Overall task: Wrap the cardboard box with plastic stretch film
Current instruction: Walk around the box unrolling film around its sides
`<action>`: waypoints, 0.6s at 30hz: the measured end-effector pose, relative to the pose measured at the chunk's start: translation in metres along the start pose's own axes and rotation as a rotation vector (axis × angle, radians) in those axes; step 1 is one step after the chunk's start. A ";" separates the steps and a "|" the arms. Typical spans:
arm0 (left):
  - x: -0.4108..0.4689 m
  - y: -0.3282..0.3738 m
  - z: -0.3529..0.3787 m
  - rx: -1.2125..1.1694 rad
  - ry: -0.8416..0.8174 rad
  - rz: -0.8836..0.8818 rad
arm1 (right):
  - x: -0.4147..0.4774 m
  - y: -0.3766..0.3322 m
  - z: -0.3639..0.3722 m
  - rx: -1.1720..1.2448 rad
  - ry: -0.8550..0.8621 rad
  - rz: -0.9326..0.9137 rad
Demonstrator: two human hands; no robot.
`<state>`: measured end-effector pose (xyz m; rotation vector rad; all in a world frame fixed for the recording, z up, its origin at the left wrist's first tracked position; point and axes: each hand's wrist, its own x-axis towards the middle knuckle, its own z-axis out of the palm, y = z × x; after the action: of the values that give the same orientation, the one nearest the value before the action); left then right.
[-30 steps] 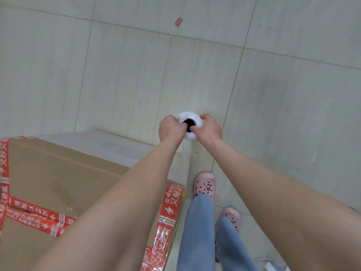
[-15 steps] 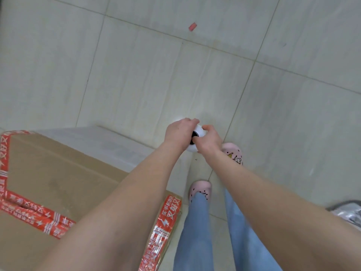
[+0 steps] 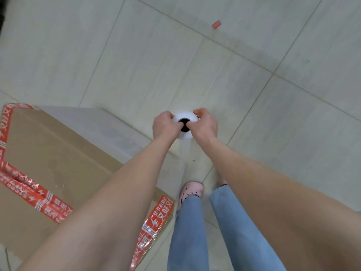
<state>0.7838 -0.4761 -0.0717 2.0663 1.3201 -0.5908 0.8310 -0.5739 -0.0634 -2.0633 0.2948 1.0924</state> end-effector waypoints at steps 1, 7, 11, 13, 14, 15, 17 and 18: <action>0.002 -0.002 -0.002 -0.090 0.023 -0.085 | 0.001 -0.004 0.003 0.001 -0.005 -0.013; 0.008 -0.007 -0.020 -0.395 -0.065 -0.297 | 0.007 -0.020 0.022 -0.133 -0.105 -0.009; 0.013 -0.002 -0.029 -0.018 -0.077 0.004 | 0.010 -0.029 0.021 -0.178 -0.204 0.036; 0.014 0.006 -0.029 0.182 -0.113 0.177 | 0.010 -0.030 0.019 -0.080 -0.203 0.114; 0.016 0.010 -0.028 0.232 -0.129 0.225 | 0.010 -0.032 0.017 -0.039 -0.192 0.161; 0.017 0.013 -0.027 0.249 -0.136 0.247 | 0.011 -0.033 0.016 -0.048 -0.171 0.176; 0.020 0.018 -0.025 0.235 -0.124 0.258 | 0.014 -0.036 0.013 -0.119 -0.202 0.125; 0.021 0.020 -0.025 0.231 -0.119 0.255 | 0.015 -0.036 0.012 -0.174 -0.208 0.083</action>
<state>0.8114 -0.4514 -0.0619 2.2992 0.9385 -0.7664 0.8517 -0.5384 -0.0602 -2.0808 0.1884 1.4145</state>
